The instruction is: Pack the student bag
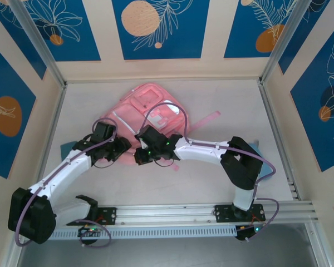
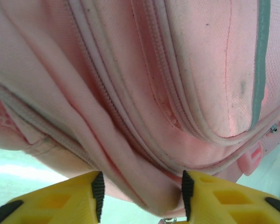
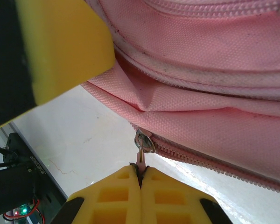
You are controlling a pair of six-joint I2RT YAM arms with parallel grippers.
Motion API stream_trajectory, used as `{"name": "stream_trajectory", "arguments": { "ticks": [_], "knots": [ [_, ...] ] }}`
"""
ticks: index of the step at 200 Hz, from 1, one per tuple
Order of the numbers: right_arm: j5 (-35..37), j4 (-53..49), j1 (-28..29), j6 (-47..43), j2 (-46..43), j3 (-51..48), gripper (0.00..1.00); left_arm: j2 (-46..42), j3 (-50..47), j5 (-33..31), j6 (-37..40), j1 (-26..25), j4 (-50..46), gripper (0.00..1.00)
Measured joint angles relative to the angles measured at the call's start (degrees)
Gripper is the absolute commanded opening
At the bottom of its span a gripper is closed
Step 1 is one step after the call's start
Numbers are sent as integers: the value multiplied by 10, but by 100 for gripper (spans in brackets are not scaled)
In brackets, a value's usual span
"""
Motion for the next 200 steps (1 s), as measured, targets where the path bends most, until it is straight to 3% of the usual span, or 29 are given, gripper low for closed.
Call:
{"name": "stream_trajectory", "arguments": {
  "ticks": [72, 112, 200],
  "knots": [
    [20, -14, -1, -2, -3, -3, 0, 6, 0, 7, -3, 0, 8, 0],
    [60, -27, -19, -14, -47, -64, 0, 6, 0, 7, 1, 0, 5, 0],
    [100, -74, -132, -26, -87, -130, 0, 6, 2, 13, 16, 0, 1, 0]
  ]
}}
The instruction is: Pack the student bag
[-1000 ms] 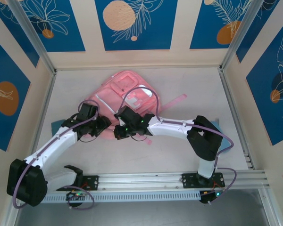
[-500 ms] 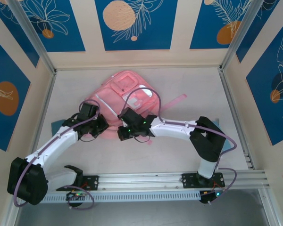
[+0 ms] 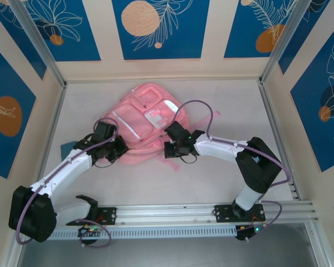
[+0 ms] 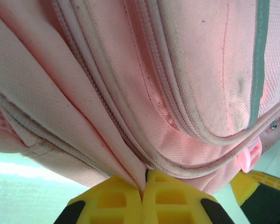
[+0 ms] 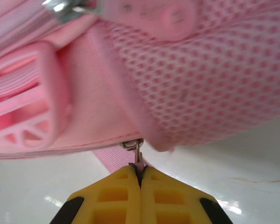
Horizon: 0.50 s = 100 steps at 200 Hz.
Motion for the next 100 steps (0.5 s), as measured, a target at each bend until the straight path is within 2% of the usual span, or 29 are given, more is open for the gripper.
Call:
{"name": "stream_trajectory", "arguments": {
  "ticks": [59, 85, 100],
  "knots": [
    [-5, -21, -28, 13, 0, 11, 0, 19, 32, 45, 42, -1, -13, 0],
    [-10, -25, -42, 8, -4, 9, 0, 27, 47, 61, 75, -24, -17, 28],
    [-2, -28, -61, -7, -21, -4, 0, 31, 73, 64, 106, -49, -38, 39]
  ]
}}
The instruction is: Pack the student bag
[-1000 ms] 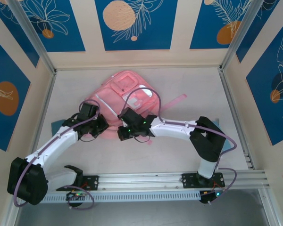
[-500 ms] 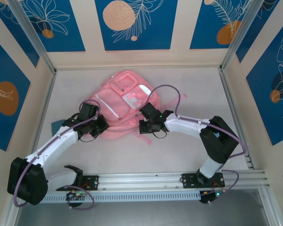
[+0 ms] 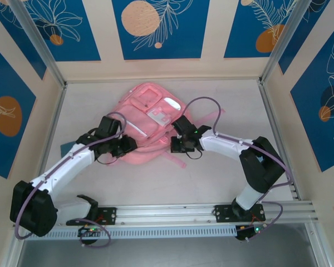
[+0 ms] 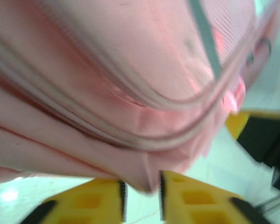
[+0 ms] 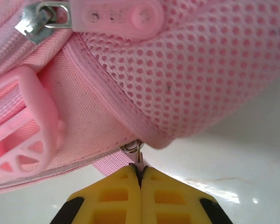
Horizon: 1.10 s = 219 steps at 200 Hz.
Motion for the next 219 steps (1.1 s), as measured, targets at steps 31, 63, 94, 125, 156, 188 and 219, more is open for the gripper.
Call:
{"name": "stream_trajectory", "arguments": {
  "ticks": [31, 63, 94, 125, 156, 188, 219],
  "knots": [
    [3, -1, -59, -30, -49, -33, 0, 24, 74, -11, 45, -60, -20, 51],
    [-25, -3, -117, -41, -108, -66, 45, 61, 121, -44, 82, -105, -38, 56],
    [-39, -8, -136, -41, -187, -84, 74, 122, 192, -94, 124, -147, -75, 61],
    [-39, -17, -150, -44, -245, -86, 83, 184, 269, -151, 176, -180, -101, 67],
    [-40, -27, -179, -37, -277, -99, 92, 263, 356, -203, 231, -205, -128, 69],
    [-50, -32, -212, -28, -294, -121, 96, 354, 454, -255, 267, -223, -171, 66],
    [-68, -32, -237, -20, -301, -136, 97, 423, 518, -287, 282, -236, -217, 53]
  ]
}}
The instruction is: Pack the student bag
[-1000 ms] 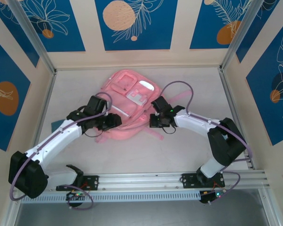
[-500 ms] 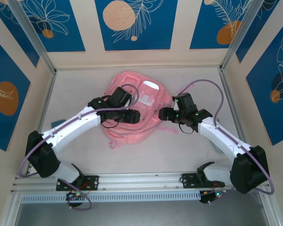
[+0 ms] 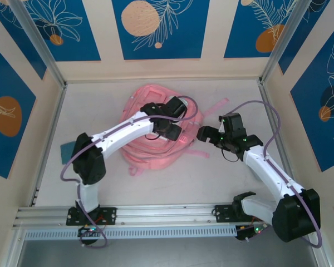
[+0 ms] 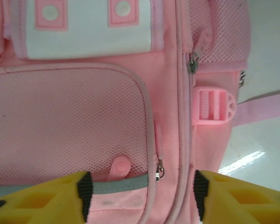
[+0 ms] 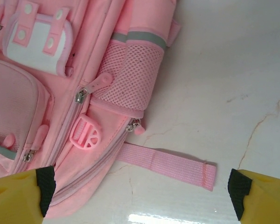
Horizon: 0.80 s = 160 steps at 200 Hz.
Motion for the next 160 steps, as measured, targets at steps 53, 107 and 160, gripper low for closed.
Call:
{"name": "stream_trajectory", "arguments": {
  "ticks": [53, 107, 160],
  "knots": [
    [-26, 3, -12, 8, 0, -5, 96, 27, -12, -35, -1, -5, -55, 52],
    [-48, 9, -13, 19, 10, -11, 95, 17, -67, -33, 15, -5, -55, 64],
    [-56, 16, -13, 28, 11, -11, 95, 17, -69, -35, 45, -5, -58, 71]
  ]
}}
